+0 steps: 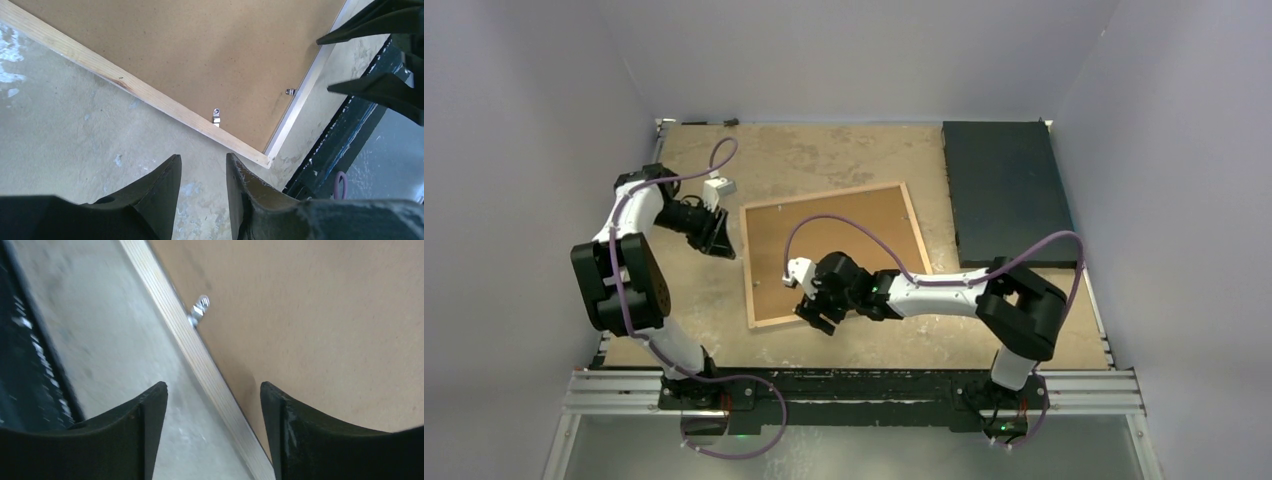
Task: Put the photo into the frame
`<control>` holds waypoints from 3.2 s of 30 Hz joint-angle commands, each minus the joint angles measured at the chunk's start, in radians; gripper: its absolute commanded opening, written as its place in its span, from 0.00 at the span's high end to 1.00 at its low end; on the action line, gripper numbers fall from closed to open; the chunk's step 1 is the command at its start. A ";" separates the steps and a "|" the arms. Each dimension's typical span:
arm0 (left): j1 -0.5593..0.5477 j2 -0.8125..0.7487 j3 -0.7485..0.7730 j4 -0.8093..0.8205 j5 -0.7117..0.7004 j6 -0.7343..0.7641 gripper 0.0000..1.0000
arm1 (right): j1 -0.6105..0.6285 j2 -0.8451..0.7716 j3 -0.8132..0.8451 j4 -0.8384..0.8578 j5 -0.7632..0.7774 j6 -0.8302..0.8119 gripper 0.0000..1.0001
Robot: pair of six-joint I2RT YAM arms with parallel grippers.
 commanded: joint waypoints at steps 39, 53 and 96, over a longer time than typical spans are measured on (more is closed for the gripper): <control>0.084 -0.599 -0.342 0.004 0.035 0.969 0.14 | -0.005 0.113 0.374 -0.050 -0.035 -0.110 1.00; 0.083 -0.882 -0.709 0.352 0.040 1.304 0.15 | -0.042 0.116 0.424 -0.043 -0.129 -0.057 1.00; -0.208 -0.863 -0.546 0.556 -0.091 0.863 1.00 | -0.027 -0.223 0.232 -0.153 0.095 -0.332 0.02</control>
